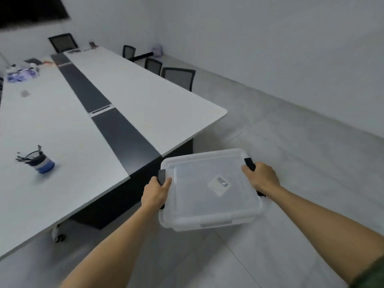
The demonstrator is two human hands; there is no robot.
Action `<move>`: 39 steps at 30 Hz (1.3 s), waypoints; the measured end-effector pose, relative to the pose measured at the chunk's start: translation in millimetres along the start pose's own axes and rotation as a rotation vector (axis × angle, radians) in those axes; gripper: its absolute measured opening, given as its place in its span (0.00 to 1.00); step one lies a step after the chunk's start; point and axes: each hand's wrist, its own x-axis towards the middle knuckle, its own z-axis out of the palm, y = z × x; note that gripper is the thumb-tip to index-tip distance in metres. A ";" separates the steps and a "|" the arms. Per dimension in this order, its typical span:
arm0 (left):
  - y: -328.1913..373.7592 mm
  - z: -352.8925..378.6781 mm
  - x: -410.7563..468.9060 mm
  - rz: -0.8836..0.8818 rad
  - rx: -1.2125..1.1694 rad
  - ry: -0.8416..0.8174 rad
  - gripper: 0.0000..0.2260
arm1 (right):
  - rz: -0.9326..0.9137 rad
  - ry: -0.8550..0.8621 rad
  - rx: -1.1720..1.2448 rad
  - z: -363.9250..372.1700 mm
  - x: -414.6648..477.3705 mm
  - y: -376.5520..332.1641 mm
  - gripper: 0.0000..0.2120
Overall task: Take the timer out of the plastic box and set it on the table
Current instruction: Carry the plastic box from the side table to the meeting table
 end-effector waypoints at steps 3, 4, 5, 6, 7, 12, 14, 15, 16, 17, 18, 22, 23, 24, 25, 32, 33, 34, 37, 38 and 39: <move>-27.3 -23.3 10.1 -0.107 -0.052 0.056 0.19 | -0.112 -0.082 -0.034 26.5 23.9 -43.7 0.20; -36.3 -29.8 14.6 -0.136 -0.063 0.074 0.20 | -0.146 -0.108 -0.034 35.5 30.3 -57.3 0.20; -47.1 -40.1 21.0 -0.167 -0.076 0.097 0.20 | -0.184 -0.135 -0.035 47.9 37.7 -75.3 0.20; -55.1 -47.9 26.2 -0.184 -0.081 0.113 0.20 | -0.211 -0.155 -0.043 58.7 43.5 -88.4 0.20; -64.6 -58.2 34.4 -0.204 -0.085 0.131 0.20 | -0.239 -0.182 -0.044 71.6 50.3 -105.9 0.20; -102.1 -103.2 89.9 -0.264 -0.123 0.181 0.19 | -0.299 -0.271 -0.008 129.8 81.9 -183.7 0.20; -110.2 -117.2 110.8 -0.266 -0.141 0.181 0.19 | -0.302 -0.286 0.009 144.2 93.5 -210.6 0.19; -117.0 -130.4 126.3 -0.273 -0.152 0.185 0.19 | -0.309 -0.298 0.015 156.1 101.5 -232.6 0.19; -121.0 -138.8 136.3 -0.274 -0.160 0.181 0.19 | -0.310 -0.308 0.014 163.4 106.2 -247.1 0.19; -126.8 -151.2 148.7 -0.286 -0.159 0.184 0.19 | -0.321 -0.320 -0.003 172.1 109.9 -266.3 0.19; -134.8 -165.5 164.3 -0.292 -0.161 0.189 0.19 | -0.330 -0.328 -0.019 183.8 115.4 -288.2 0.19; -156.4 -206.7 210.8 -0.325 -0.132 0.207 0.16 | -0.382 -0.333 -0.111 218.5 129.7 -351.5 0.19; -162.9 -214.1 222.8 -0.337 -0.133 0.206 0.16 | -0.390 -0.343 -0.128 228.2 134.9 -363.9 0.19; -168.3 -219.0 232.7 -0.349 -0.130 0.206 0.16 | -0.397 -0.351 -0.143 236.2 139.7 -373.8 0.19; -172.3 -223.1 241.4 -0.361 -0.128 0.205 0.17 | -0.401 -0.359 -0.155 243.1 145.1 -382.2 0.19; -190.5 -228.7 306.2 -0.444 -0.132 0.211 0.17 | -0.453 -0.444 -0.257 295.9 201.8 -439.0 0.19; -191.6 -229.0 315.5 -0.462 -0.128 0.215 0.17 | -0.464 -0.459 -0.273 303.7 210.6 -446.1 0.19; -192.8 -229.6 326.3 -0.483 -0.126 0.217 0.18 | -0.474 -0.476 -0.290 311.8 220.5 -453.6 0.19; -195.5 -232.9 351.0 -0.535 -0.099 0.215 0.19 | -0.495 -0.527 -0.325 329.5 241.9 -472.5 0.19; -197.5 -233.7 359.4 -0.552 -0.087 0.219 0.19 | -0.508 -0.545 -0.332 336.7 249.7 -478.6 0.19; -198.8 -234.6 365.3 -0.563 -0.078 0.226 0.19 | -0.517 -0.559 -0.331 341.4 254.5 -483.6 0.19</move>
